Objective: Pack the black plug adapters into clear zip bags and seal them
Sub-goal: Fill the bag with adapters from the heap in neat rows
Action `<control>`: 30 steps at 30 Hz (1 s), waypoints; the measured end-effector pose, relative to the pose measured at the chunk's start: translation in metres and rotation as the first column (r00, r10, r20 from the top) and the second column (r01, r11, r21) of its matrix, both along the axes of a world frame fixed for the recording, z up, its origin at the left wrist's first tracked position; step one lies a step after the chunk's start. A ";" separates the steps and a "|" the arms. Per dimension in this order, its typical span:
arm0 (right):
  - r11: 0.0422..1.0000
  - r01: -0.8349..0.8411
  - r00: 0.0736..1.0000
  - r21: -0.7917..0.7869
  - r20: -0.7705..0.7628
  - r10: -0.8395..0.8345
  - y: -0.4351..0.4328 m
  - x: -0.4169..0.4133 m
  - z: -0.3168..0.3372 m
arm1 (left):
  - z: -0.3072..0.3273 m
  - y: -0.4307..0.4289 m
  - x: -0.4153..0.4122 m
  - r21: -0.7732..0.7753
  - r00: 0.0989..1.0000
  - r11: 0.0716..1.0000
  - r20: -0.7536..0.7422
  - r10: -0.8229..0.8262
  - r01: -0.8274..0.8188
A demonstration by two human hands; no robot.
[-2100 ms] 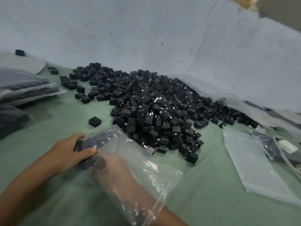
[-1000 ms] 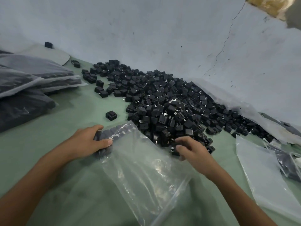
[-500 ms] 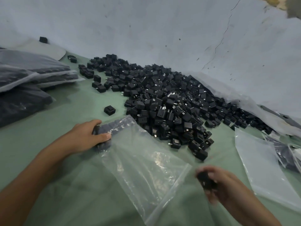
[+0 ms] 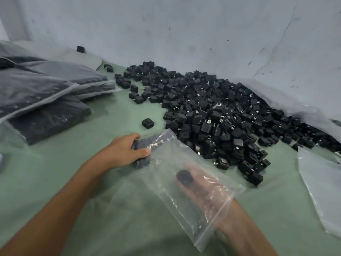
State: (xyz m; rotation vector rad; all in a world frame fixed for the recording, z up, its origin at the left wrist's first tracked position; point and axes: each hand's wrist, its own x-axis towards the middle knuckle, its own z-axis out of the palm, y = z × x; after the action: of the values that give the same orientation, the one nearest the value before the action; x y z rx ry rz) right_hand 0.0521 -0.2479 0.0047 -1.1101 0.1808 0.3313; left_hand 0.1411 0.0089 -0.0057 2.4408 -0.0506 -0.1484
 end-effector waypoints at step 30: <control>0.551 0.230 0.765 -0.803 0.499 0.408 0.062 0.054 -0.025 | -0.007 0.004 0.002 -0.019 0.996 0.998 0.055 -0.063 0.064</control>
State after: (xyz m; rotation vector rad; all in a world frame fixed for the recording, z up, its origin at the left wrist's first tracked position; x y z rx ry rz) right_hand 0.1061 -0.1860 -0.0204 -2.1642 -0.4151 -0.1104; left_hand 0.1426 0.0127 -0.0128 2.4233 -0.1531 -0.1085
